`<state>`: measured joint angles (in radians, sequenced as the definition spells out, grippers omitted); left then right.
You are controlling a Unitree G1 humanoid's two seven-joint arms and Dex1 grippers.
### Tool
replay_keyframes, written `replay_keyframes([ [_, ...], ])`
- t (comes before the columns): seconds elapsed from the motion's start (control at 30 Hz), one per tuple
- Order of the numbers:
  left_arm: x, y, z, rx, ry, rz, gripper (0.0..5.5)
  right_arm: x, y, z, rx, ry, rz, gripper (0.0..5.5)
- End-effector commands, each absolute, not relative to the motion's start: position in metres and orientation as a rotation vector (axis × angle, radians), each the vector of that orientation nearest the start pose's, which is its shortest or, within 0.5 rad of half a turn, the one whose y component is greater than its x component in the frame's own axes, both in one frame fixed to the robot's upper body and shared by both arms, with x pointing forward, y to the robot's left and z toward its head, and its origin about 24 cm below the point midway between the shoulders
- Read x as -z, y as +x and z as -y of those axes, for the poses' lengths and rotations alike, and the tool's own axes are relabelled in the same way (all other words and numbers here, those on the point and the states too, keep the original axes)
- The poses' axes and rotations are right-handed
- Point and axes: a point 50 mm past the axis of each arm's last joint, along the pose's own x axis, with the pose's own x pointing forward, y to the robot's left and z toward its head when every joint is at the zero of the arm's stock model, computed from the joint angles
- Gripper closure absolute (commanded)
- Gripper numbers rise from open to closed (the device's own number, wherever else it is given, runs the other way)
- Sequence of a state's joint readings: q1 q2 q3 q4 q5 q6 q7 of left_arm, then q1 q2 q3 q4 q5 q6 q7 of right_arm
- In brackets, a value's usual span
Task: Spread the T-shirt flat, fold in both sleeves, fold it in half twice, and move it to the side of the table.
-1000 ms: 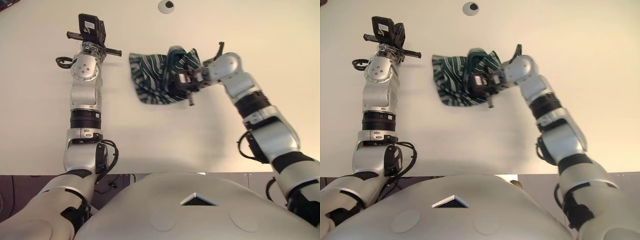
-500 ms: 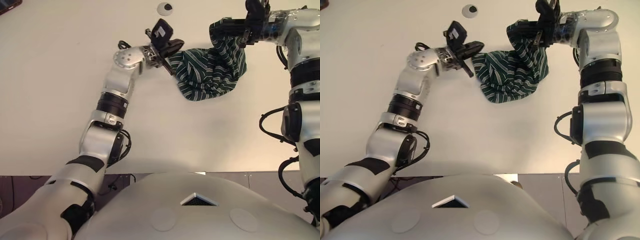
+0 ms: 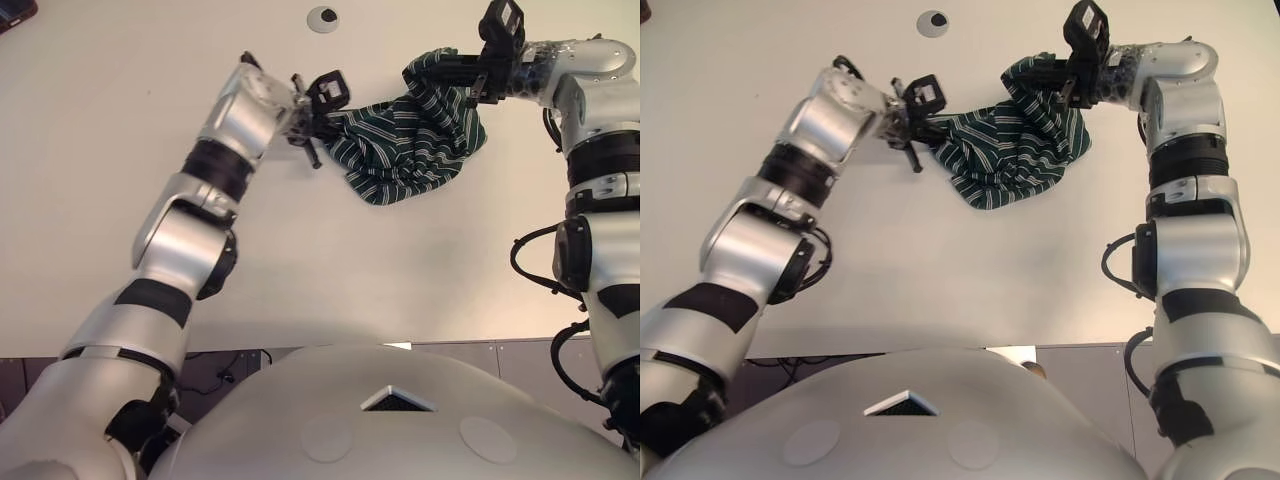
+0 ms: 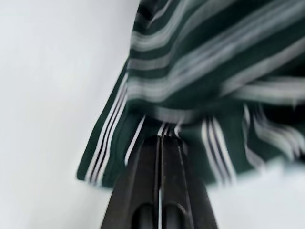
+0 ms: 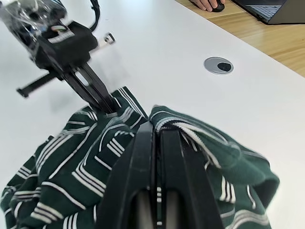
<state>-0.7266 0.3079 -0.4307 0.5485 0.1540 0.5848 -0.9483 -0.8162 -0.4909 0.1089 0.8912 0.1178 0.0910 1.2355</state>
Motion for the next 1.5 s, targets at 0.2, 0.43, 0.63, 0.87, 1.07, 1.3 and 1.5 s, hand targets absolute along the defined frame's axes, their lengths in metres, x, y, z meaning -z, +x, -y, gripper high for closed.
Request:
replay_keyframes([
  [0.2,-0.032,0.194,-0.180,1.004,0.391,-0.991,5.50,-0.101,0.337,0.235,-1.130,-0.294,-0.495,4.45],
  [0.43,-0.058,0.177,-0.172,0.989,0.316,-0.874,5.50,-0.109,0.347,0.221,-1.124,-0.341,-0.427,4.45],
  [0.63,-0.066,0.214,-0.174,0.859,0.285,-0.745,5.50,-0.094,0.331,0.144,-1.365,-0.325,-0.290,4.45],
  [0.87,-0.063,0.227,-0.170,0.830,0.253,-0.703,5.50,-0.079,0.319,0.110,-1.423,-0.397,-0.237,4.45],
  [1.07,-0.055,0.229,-0.165,0.824,0.238,-0.709,5.50,-0.076,0.326,0.097,-1.357,-0.342,-0.245,4.45],
  [1.3,-0.051,0.228,-0.164,0.819,0.239,-0.720,5.50,-0.081,0.332,0.111,-1.292,-0.327,-0.257,4.45],
  [1.5,-0.048,0.227,-0.164,0.815,0.229,-0.720,5.50,-0.089,0.331,0.103,-1.316,-0.305,-0.228,4.45],
])
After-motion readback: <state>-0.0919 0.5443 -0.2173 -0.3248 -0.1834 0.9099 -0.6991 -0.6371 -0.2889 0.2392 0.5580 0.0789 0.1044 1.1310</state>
